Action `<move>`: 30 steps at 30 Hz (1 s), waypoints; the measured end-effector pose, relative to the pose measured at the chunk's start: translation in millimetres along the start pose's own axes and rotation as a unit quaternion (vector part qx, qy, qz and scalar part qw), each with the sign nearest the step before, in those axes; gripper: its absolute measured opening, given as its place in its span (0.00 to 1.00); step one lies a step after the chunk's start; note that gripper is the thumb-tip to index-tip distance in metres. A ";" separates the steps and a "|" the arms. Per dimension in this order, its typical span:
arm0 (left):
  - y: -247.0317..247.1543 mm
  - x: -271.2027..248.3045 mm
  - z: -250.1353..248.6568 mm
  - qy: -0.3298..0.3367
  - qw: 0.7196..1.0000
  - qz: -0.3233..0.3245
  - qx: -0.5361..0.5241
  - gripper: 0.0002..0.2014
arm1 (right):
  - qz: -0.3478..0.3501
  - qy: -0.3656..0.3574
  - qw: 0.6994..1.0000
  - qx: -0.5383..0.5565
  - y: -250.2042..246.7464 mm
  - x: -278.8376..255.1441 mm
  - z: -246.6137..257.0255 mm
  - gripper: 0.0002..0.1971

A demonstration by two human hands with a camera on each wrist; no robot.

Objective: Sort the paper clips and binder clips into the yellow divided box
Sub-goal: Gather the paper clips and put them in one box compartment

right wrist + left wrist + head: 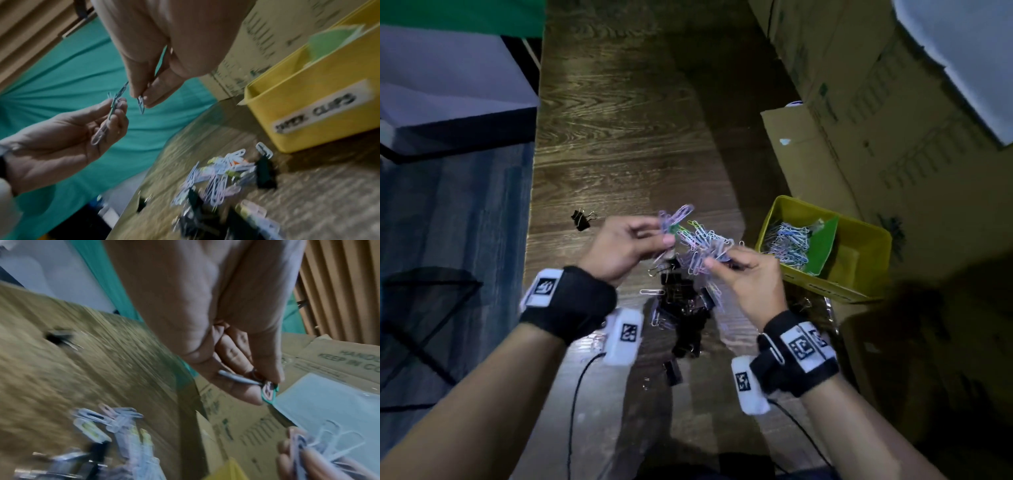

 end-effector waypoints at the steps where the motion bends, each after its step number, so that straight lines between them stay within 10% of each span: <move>1: 18.2 16.3 -3.8 0.004 1.000 0.013 -0.013 0.09 | -0.024 -0.009 1.000 0.004 -16.2 0.8 1.5 0.12; 10: 149.8 126.8 25.6 -0.068 0.978 0.066 0.187 0.04 | -0.148 0.028 0.985 0.082 -131.3 24.0 -10.2 0.09; 18: 176.2 144.7 34.2 -0.118 0.833 0.138 0.523 0.12 | -0.158 0.083 0.977 -0.119 -159.0 43.5 -37.5 0.10; 20: 165.9 139.3 31.1 -0.113 0.848 0.123 0.502 0.12 | -0.111 0.122 0.973 -0.162 -155.0 46.9 -45.1 0.09; 24: 132.7 117.3 31.9 -0.091 0.973 0.065 0.201 0.10 | -0.024 0.165 0.950 -0.266 -139.8 52.2 -49.0 0.15; 30: 39.6 58.7 29.6 -0.063 0.991 -0.027 0.114 0.05 | 0.030 0.141 0.943 -0.299 -122.0 47.3 -31.6 0.18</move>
Point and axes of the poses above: each hand's wrist, its own x-axis towards the middle knuckle, its own y-axis out of the palm, z = x × y, the point moved 5 cm from there along x, towards the middle knuckle, and after that the axes turned 14 degrees about z, right-handed, at the moved point
